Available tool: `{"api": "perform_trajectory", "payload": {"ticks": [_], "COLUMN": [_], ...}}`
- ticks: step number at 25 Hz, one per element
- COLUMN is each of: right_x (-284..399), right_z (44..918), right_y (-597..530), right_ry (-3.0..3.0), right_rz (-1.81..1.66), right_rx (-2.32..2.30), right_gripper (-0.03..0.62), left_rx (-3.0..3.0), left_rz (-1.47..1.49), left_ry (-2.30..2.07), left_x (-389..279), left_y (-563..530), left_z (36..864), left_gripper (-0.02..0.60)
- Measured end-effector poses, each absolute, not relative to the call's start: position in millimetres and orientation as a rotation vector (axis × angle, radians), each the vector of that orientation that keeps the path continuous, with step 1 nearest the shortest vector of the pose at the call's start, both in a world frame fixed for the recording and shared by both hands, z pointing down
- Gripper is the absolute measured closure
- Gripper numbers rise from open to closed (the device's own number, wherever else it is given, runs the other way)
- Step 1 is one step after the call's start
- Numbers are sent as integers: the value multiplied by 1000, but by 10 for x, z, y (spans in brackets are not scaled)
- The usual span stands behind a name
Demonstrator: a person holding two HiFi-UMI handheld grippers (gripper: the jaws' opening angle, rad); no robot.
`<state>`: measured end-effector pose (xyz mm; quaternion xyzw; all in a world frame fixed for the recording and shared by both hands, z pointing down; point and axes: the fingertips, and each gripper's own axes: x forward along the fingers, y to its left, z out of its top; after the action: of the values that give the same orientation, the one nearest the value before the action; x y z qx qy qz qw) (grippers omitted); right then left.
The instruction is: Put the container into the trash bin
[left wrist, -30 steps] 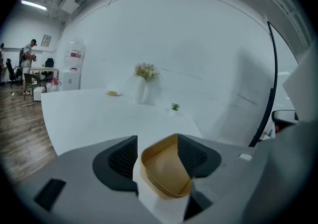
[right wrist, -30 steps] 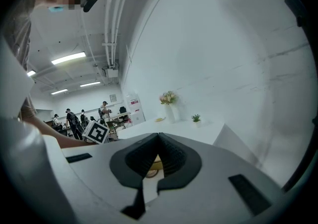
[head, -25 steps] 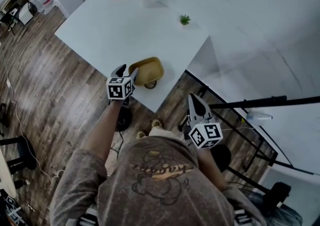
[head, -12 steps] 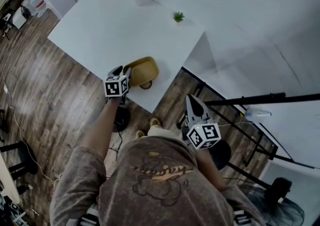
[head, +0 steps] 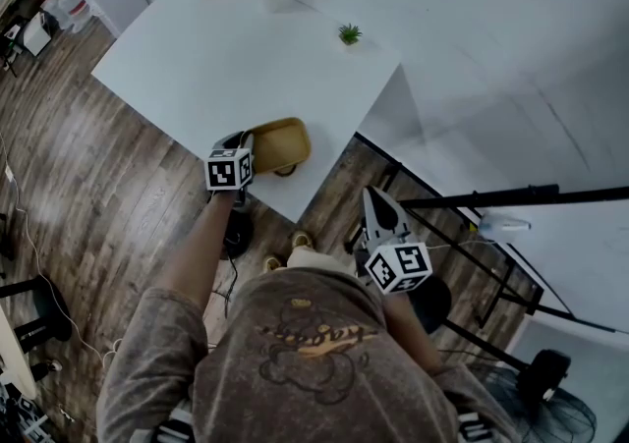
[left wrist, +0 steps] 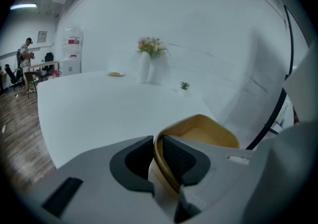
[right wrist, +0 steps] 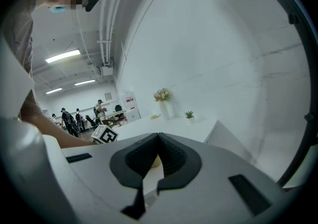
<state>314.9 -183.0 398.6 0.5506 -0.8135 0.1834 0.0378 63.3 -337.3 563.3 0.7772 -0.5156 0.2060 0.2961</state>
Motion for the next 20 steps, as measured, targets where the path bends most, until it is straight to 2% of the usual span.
{"api": "perform_trajectory", "payload": {"ticks": [20], "right_x": [3003], "right_z": [3965], "right_y": [-1844], "right_ry": [-2546], "right_rz": [572], "right_rx": [1632], "right_gripper": [602], "left_rx": [2092], "left_rz": [352], "left_ry": [-1446], "left_x": [581], "left_y": [-3212], "left_z": [4935], "left_gripper": [528]}}
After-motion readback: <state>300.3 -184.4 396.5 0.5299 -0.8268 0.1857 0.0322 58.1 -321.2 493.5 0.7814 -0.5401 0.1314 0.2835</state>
